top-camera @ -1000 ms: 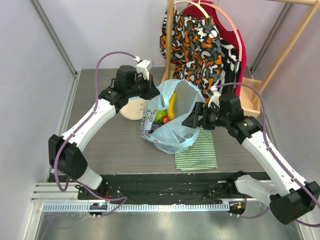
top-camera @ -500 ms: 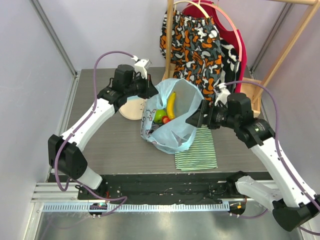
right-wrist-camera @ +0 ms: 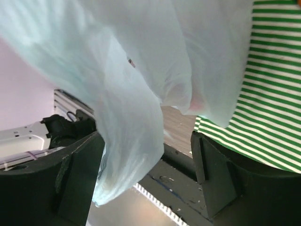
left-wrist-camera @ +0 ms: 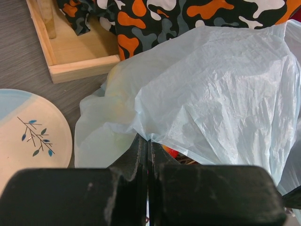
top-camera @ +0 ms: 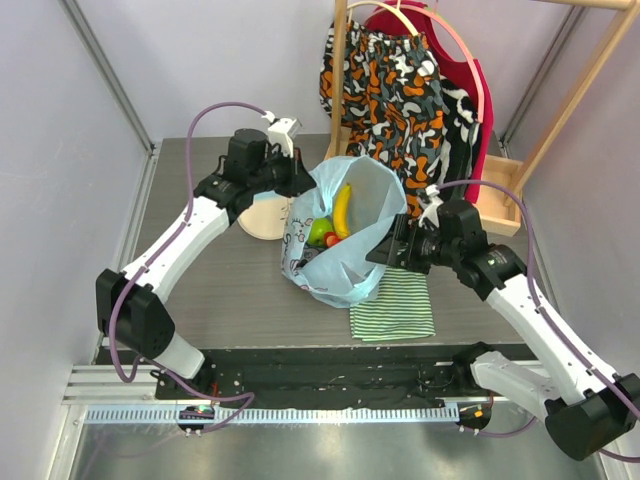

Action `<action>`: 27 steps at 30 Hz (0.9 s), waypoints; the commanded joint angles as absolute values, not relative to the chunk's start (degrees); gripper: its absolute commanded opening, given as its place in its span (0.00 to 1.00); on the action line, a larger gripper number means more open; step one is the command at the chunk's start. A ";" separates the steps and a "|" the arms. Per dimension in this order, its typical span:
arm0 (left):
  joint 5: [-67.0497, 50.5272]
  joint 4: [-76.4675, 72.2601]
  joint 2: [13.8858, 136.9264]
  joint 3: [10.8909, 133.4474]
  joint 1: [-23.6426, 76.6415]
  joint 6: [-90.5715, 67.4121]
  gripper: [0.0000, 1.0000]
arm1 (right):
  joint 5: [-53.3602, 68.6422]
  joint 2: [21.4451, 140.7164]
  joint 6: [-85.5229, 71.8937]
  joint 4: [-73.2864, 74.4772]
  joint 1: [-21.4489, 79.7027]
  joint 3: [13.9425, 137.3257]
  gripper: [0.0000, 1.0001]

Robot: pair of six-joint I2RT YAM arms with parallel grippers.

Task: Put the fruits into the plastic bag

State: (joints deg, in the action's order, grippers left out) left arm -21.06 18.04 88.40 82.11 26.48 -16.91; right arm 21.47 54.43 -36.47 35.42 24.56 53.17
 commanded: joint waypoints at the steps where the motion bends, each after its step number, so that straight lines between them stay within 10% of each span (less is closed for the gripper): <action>1: -21.89 16.70 87.45 82.62 25.75 -17.58 0.00 | 26.37 53.70 -41.92 24.79 26.63 51.42 0.82; 5: -22.06 16.96 87.45 82.53 25.49 -17.58 0.00 | 23.56 55.54 -43.15 22.69 32.59 49.66 0.71; 9: -24.34 17.05 85.88 82.53 24.52 -19.59 0.00 | 21.89 59.40 -42.02 21.09 36.11 54.56 0.05; 10: -25.82 16.70 85.09 82.44 24.17 -20.38 0.00 | 21.71 59.85 -41.32 21.09 36.12 56.41 0.01; 27: -34.29 18.44 65.74 82.08 -2.89 -34.02 0.00 | 19.86 79.79 -25.93 24.08 35.60 106.61 0.01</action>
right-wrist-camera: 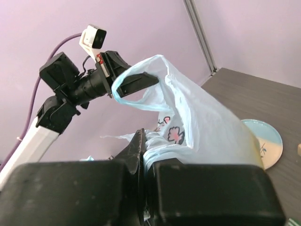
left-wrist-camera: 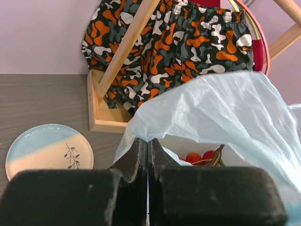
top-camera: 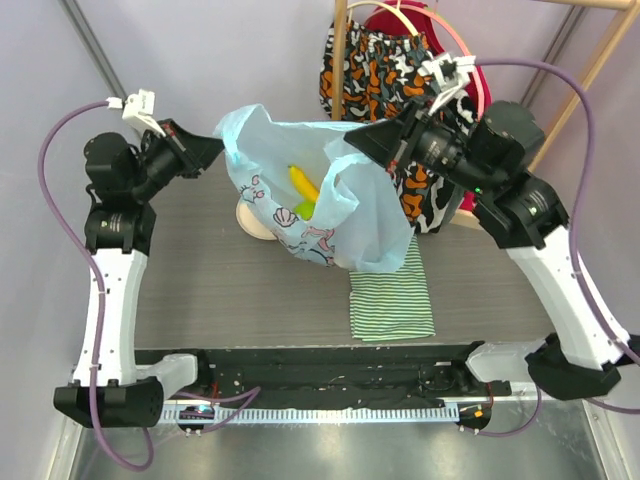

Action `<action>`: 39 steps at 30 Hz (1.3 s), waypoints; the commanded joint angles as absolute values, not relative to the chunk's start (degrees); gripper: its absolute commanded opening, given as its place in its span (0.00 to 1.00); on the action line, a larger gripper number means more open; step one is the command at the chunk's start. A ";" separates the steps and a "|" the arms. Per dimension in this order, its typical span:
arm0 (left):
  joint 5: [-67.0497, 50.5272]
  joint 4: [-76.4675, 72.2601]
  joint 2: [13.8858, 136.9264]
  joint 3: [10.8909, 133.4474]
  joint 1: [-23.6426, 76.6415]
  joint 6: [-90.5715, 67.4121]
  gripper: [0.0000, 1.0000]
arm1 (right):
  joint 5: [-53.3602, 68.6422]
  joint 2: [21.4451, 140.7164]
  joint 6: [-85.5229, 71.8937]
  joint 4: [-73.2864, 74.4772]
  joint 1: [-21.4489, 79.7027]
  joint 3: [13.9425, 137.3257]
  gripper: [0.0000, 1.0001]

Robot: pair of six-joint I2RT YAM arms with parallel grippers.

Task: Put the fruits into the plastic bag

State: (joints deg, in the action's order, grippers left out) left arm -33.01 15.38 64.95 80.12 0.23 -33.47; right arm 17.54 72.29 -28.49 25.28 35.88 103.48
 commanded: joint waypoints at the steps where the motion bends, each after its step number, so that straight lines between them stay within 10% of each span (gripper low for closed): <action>1: -33.23 19.50 65.74 83.83 -3.77 -32.19 0.00 | 20.21 81.20 -26.01 23.91 35.68 107.05 0.01; 25: 14.75 37.36 60.03 91.84 -8.96 -7.66 0.00 | 33.31 103.71 -34.54 8.09 46.41 113.20 0.01; 39: 17.14 30.86 61.17 79.46 -8.96 -6.68 0.00 | 34.98 107.05 -37.44 4.92 47.90 107.23 0.01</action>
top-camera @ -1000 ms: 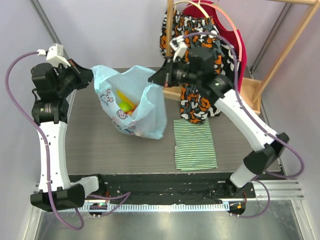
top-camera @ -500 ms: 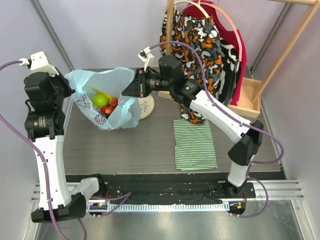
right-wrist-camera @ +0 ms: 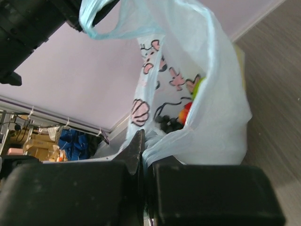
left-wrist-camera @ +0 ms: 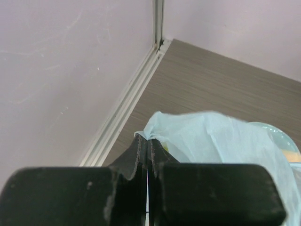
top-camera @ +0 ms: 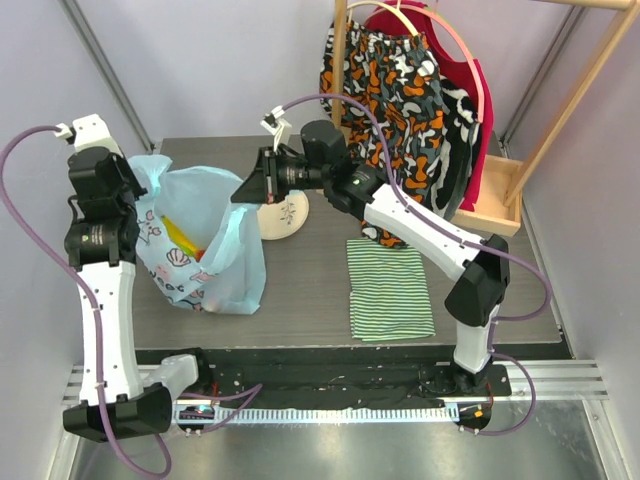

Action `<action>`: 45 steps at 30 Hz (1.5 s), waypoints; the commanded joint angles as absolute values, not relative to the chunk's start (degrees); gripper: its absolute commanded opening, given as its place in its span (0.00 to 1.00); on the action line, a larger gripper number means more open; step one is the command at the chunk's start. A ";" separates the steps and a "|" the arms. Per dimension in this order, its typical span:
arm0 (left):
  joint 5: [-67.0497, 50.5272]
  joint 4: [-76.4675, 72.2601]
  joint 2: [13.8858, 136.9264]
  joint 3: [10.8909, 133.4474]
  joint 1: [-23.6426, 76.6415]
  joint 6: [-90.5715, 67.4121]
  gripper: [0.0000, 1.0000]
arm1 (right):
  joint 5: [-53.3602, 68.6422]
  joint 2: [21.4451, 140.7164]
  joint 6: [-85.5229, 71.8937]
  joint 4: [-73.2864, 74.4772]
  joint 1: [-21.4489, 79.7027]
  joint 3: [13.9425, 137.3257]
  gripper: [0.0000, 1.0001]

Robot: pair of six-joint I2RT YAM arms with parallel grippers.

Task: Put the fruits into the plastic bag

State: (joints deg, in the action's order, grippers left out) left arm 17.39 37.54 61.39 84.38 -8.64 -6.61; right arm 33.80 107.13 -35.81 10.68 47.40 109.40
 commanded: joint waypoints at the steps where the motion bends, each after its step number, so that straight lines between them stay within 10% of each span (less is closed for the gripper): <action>1: 16.79 30.41 61.35 78.50 -8.96 -6.94 0.00 | 34.98 107.05 -37.35 4.92 48.16 106.44 0.01; 8: 10.99 28.92 61.96 75.41 -8.96 -9.58 0.08 | 34.63 106.79 -35.51 5.10 48.34 104.41 0.14; 12: 8.88 29.35 61.44 76.02 -9.05 -10.28 0.62 | 33.49 105.91 -32.80 5.88 48.34 104.06 0.38; 18: 7.74 31.29 59.86 78.39 -8.96 -11.86 0.94 | 30.77 102.93 -28.48 8.88 46.07 103.98 0.78; 45: -10.72 12.57 38.15 64.51 -7.74 -16.79 1.00 | -24.34 61.44 -10.11 5.54 30.41 60.31 0.87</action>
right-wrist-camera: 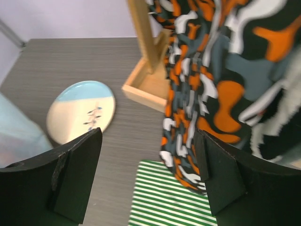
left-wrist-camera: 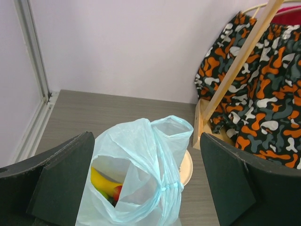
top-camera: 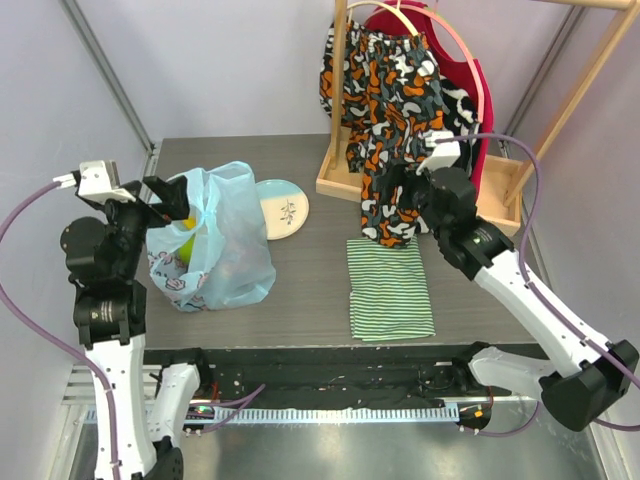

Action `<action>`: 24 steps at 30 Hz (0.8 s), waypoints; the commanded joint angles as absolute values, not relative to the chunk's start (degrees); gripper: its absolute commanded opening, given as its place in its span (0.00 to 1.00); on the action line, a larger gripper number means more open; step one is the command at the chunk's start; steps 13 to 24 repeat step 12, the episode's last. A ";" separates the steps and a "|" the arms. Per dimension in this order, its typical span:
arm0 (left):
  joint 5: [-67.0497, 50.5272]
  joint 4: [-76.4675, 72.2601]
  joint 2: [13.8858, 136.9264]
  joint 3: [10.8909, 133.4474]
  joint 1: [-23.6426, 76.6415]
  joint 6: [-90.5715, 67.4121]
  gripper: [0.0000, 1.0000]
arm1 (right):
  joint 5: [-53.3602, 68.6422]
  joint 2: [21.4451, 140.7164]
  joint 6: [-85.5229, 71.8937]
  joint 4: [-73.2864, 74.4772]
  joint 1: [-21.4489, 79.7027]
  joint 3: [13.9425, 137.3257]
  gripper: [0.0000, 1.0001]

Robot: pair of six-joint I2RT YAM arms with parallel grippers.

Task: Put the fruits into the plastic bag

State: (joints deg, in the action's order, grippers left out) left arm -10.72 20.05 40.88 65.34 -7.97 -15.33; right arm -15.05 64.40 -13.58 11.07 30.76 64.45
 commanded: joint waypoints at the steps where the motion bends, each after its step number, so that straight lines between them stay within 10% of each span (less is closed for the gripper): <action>1: -10.37 12.57 37.97 64.69 -7.82 -16.79 1.00 | -24.78 60.22 -10.02 5.54 30.41 59.77 0.87; 24: -10.90 12.48 37.88 65.13 -7.73 -17.14 1.00 | -26.54 58.18 -11.16 4.66 29.97 57.04 0.88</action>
